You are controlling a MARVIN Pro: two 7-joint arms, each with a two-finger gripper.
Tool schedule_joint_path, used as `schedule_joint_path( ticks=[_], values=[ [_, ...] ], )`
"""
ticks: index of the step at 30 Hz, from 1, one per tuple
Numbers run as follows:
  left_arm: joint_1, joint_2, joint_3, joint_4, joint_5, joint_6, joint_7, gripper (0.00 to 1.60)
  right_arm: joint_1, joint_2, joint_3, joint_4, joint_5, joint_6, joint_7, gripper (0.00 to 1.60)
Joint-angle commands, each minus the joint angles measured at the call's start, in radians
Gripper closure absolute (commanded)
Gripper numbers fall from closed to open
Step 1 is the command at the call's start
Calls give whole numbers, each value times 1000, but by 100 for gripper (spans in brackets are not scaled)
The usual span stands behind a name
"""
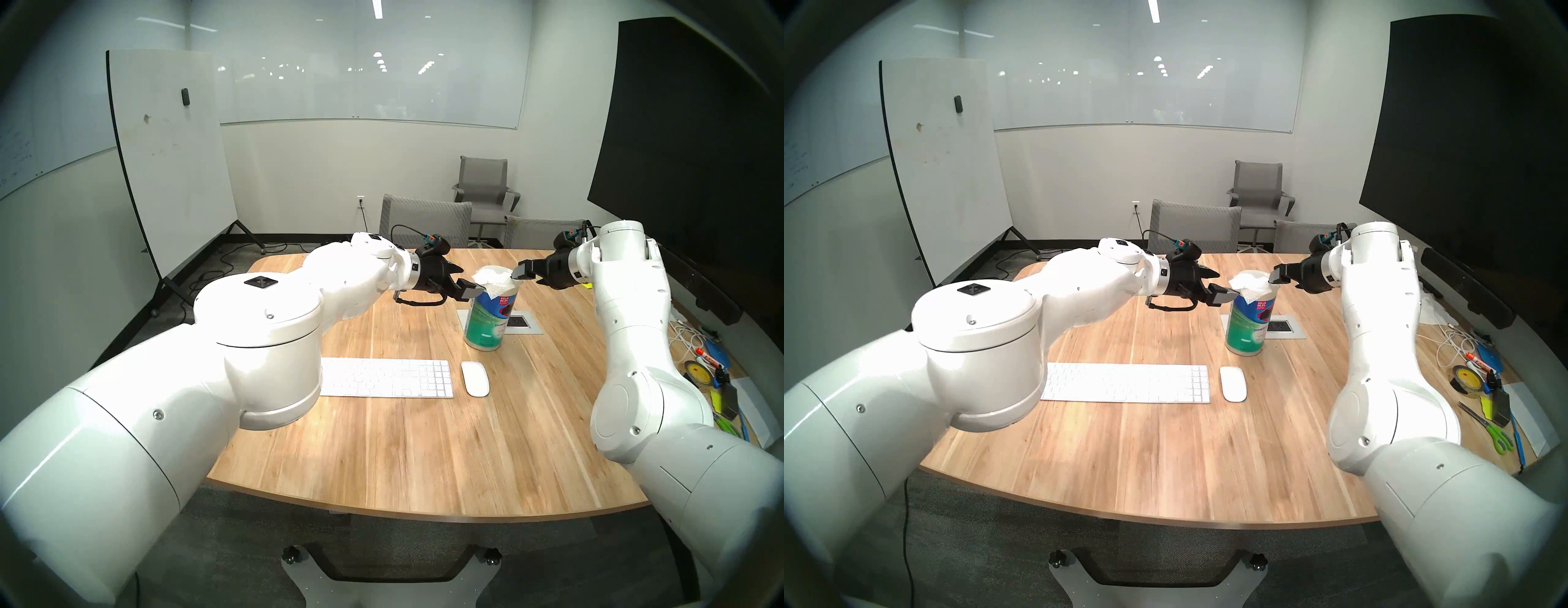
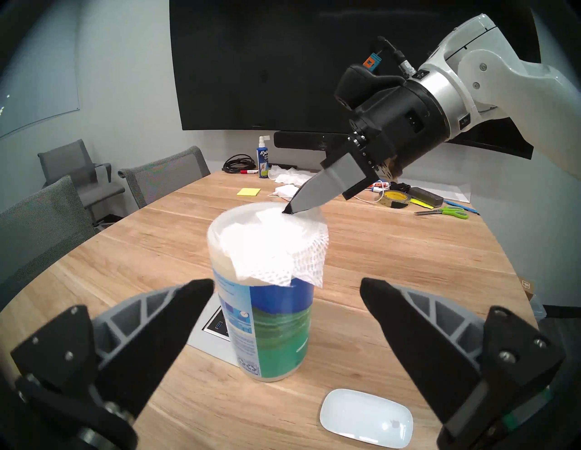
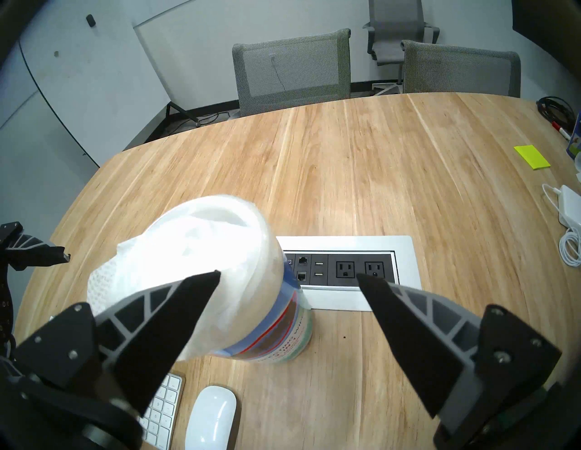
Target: Wipe the keyboards and mice with a disinfecting wipe, then set the wipe down
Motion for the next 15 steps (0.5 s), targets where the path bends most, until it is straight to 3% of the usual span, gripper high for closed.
schedule_joint_path(
  ticks=[1, 15],
  values=[
    [-23, -6, 0, 0, 2, 0, 8, 0, 19, 2, -2, -11, 0, -3, 1, 0],
    [-21, -10, 0, -4, 5, 13, 39, 0, 18, 0, 2, -11, -2, -3, 1, 0]
  ],
)
